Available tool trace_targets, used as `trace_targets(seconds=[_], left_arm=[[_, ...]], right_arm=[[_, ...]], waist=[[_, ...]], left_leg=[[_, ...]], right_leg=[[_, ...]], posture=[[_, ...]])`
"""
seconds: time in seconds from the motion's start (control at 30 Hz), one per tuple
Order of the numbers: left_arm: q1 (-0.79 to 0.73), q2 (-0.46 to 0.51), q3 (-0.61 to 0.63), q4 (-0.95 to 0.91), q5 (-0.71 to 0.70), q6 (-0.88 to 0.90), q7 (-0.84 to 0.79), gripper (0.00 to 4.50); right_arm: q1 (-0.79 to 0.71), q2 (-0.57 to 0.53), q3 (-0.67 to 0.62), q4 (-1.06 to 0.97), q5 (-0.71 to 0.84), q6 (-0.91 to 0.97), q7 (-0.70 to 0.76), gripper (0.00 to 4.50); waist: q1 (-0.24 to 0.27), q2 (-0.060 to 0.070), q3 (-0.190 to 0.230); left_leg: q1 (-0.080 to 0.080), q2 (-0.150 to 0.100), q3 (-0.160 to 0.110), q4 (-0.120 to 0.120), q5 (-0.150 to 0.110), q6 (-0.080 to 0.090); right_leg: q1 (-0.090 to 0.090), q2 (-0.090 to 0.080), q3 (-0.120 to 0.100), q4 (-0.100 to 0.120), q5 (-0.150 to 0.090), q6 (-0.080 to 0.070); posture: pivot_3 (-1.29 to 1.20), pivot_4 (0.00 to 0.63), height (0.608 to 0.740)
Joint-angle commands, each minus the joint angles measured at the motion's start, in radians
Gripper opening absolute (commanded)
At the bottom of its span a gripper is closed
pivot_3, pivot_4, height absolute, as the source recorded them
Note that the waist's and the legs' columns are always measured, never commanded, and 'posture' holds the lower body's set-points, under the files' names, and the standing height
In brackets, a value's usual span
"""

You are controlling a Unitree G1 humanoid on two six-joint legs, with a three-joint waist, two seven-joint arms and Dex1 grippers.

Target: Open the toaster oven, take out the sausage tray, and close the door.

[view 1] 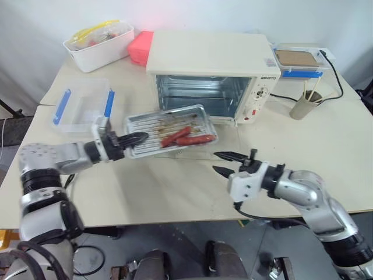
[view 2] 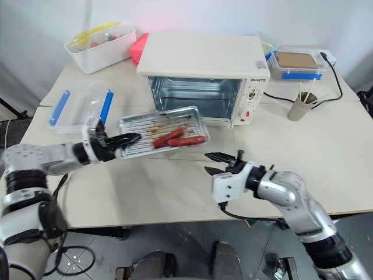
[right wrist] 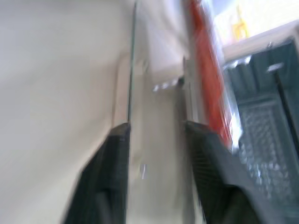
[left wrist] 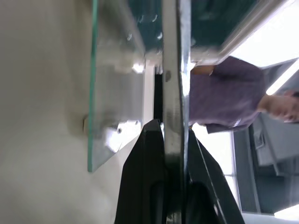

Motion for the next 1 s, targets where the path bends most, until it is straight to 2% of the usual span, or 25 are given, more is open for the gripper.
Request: trace_targets(seconds=[0.03,0.17,0.27,0.37,0.5,0.67,0.8,1.0], left_arm=[[0.11,0.073,-0.024,-0.036,-0.179,0.006,0.0,0.0],[0.247,0.12,0.025,-0.087,-0.315,0.006,0.04,0.0],[0.374,0.124,0.122,-0.126,-0.387,-0.003,0.091,0.0],[0.5,0.088,0.206,-0.192,-0.514,-0.08,0.187,0.0],[0.637,0.012,0.248,-0.339,-0.701,-0.233,0.335,0.0],[0.737,-0.156,0.364,-0.529,-0.717,-0.376,0.436,0.0],[0.788,-0.334,0.465,-0.694,-0.717,-0.494,0.529,0.0],[0.826,-0.409,0.449,-0.797,-0.717,-0.528,0.571,0.0]], right_arm=[[0.048,-0.054,-0.133,0.072,0.086,-0.093,-0.026,1.95],[0.092,-0.09,-0.214,0.238,0.162,-0.182,-0.024,1.03],[0.083,-0.081,-0.222,0.394,0.29,-0.218,0.051,0.07],[0.042,-0.046,-0.197,0.515,0.427,-0.205,0.161,0.03],[-0.026,0.01,-0.168,0.624,0.538,-0.15,0.296,0.03],[-0.107,0.088,-0.126,0.705,0.581,-0.019,0.375,0.03],[-0.198,0.167,-0.099,0.767,0.568,-0.013,0.405,0.03],[-0.231,0.209,-0.149,0.688,0.635,0.043,0.397,0.03]], waist=[[0.002,0.0,0.0],[0.008,-0.001,0.0],[0.004,-0.001,0.0],[0.0,-0.001,0.0],[0.0,-0.001,0.0],[0.004,-0.001,0.0],[0.003,0.0,-0.001],[0.01,-0.001,-0.001]], left_leg=[[0.0,0.0,0.0,0.0,0.0,0.0],[0.0,0.0,-0.001,0.003,0.0,0.0],[0.0,0.0,-0.001,0.003,0.0,0.0],[0.001,0.0,-0.001,0.002,0.0,0.0],[0.002,0.003,-0.001,0.002,0.0,0.0],[0.002,0.002,-0.003,0.004,0.0,0.0],[0.002,0.001,-0.002,0.004,0.0,0.001],[0.001,-0.001,-0.003,0.004,0.0,0.001]], right_leg=[[0.0,0.0,0.0,0.0,0.0,0.0],[0.001,-0.001,0.001,0.0,0.0,0.0],[0.002,-0.002,0.001,0.001,0.0,0.0],[0.002,-0.003,0.001,0.001,0.0,-0.001],[0.002,-0.004,0.002,0.003,-0.001,-0.001],[0.004,-0.006,0.004,0.004,-0.001,-0.001],[0.003,-0.006,0.003,0.003,0.0,-0.001],[0.003,-0.005,0.003,0.003,0.0,-0.001]], posture=[[0.0,0.15,0.74],[0.0,0.15,0.74],[0.0,0.15,0.74],[0.0,0.15,0.74],[0.0,0.15,0.74],[0.0,0.15,0.74],[0.0,0.15,0.74],[0.0,0.15,0.74]])
